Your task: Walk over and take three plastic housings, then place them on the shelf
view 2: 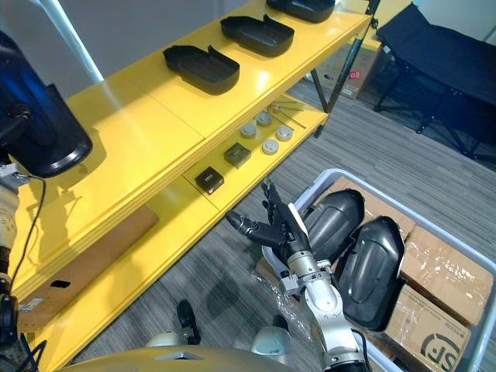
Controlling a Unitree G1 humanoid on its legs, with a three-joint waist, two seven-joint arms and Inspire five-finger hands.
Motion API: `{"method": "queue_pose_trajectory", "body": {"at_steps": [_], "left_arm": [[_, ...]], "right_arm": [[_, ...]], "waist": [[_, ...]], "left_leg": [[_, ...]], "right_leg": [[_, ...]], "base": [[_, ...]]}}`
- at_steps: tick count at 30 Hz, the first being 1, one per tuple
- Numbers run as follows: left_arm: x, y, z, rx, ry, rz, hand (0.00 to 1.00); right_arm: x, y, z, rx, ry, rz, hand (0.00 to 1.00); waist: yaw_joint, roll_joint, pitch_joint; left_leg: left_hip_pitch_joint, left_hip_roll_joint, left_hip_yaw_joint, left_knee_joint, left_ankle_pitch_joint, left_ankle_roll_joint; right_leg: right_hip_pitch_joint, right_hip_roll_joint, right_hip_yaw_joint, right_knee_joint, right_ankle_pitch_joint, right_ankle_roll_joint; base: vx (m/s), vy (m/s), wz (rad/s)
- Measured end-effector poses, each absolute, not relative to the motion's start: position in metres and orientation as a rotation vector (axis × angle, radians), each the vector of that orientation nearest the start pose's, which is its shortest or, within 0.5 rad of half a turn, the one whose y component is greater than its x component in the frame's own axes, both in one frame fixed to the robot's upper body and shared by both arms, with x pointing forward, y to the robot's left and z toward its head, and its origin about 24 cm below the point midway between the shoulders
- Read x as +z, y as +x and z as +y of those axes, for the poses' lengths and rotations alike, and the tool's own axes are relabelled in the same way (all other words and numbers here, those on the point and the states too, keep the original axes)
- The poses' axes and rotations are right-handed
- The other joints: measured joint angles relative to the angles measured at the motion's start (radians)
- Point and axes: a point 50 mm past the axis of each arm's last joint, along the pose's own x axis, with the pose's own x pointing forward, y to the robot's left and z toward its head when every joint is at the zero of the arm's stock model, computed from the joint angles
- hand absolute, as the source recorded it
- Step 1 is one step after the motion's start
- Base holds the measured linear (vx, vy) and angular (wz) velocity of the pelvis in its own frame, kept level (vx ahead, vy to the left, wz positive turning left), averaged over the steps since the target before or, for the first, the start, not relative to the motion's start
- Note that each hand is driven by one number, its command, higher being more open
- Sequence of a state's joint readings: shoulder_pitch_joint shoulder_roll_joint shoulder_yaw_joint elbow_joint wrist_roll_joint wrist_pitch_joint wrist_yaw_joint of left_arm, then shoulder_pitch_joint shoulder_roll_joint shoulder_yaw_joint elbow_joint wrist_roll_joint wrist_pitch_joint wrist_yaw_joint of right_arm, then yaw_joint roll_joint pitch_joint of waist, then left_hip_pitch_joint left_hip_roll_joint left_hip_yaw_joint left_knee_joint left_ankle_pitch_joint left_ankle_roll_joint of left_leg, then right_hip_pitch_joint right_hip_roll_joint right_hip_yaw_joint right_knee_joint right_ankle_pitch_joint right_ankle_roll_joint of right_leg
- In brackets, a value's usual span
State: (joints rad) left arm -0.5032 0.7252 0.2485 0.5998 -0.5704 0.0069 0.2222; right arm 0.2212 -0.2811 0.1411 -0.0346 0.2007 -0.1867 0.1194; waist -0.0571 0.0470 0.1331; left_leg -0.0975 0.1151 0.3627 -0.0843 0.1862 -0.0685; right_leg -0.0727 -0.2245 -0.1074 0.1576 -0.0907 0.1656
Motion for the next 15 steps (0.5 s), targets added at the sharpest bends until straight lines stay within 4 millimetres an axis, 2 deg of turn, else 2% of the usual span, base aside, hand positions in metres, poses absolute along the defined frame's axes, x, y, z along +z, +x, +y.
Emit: {"method": "queue_pose_trajectory", "body": {"at_steps": [3, 5, 8, 9, 11, 15], "left_arm": [[0.146, 0.318, 0.370, 0.649, -0.114, -0.036, 0.00], [0.150, 0.325, 0.368, 0.651, -0.151, -0.021, 0.00], [0.187, 0.334, 0.370, 0.646, -0.187, -0.101, 0.00], [0.206, 0.337, 0.370, 0.643, -0.191, -0.149, 0.00], [0.226, 0.342, 0.366, 0.639, -0.214, -0.205, 0.00], [0.244, 0.346, 0.361, 0.633, -0.302, -0.253, 0.00]], "right_arm": [[0.016, 0.202, -0.162, 0.255, -0.040, 0.047, 1.00], [0.014, 0.200, -0.153, 0.281, -0.028, 0.054, 1.00], [0.015, 0.202, -0.140, 0.292, 0.002, 0.042, 1.00], [0.019, 0.206, -0.137, 0.283, 0.013, 0.024, 1.00], [0.024, 0.212, -0.136, 0.268, 0.017, -0.002, 1.00], [0.032, 0.221, -0.132, 0.255, 0.015, -0.040, 1.00]], "waist": [[-0.002, -0.018, 0.015], [-0.003, -0.038, 0.031], [-0.005, -0.071, 0.087], [-0.006, -0.081, 0.118], [-0.003, -0.088, 0.163], [-0.003, -0.091, 0.213]], "left_leg": [[-0.001, 0.002, 0.005, 0.000, 0.001, 0.000], [-0.008, 0.003, 0.008, 0.001, 0.003, 0.001], [-0.038, 0.004, 0.015, 0.013, 0.008, 0.008], [-0.058, 0.007, 0.015, 0.035, 0.005, 0.009], [-0.080, 0.012, 0.013, 0.057, 0.002, 0.012], [-0.120, 0.022, 0.008, 0.105, -0.014, 0.016]], "right_leg": [[-0.010, 0.001, 0.007, 0.008, -0.001, -0.001], [-0.025, 0.002, 0.011, 0.019, -0.002, -0.004], [-0.065, 0.001, 0.028, 0.040, -0.001, -0.001], [-0.084, -0.001, 0.032, 0.051, 0.000, 0.000], [-0.091, 0.000, 0.033, 0.052, 0.010, 0.002], [-0.110, 0.001, 0.034, 0.058, 0.016, 0.003]], "base": [[-0.01, -0.005, -0.06], [-0.04, 0.000, -0.05], [-0.06, 0.010, -0.06], [-0.08, 0.005, 0.01], [-0.06, 0.000, 0.01], [-0.03, -0.001, 0.00]]}}
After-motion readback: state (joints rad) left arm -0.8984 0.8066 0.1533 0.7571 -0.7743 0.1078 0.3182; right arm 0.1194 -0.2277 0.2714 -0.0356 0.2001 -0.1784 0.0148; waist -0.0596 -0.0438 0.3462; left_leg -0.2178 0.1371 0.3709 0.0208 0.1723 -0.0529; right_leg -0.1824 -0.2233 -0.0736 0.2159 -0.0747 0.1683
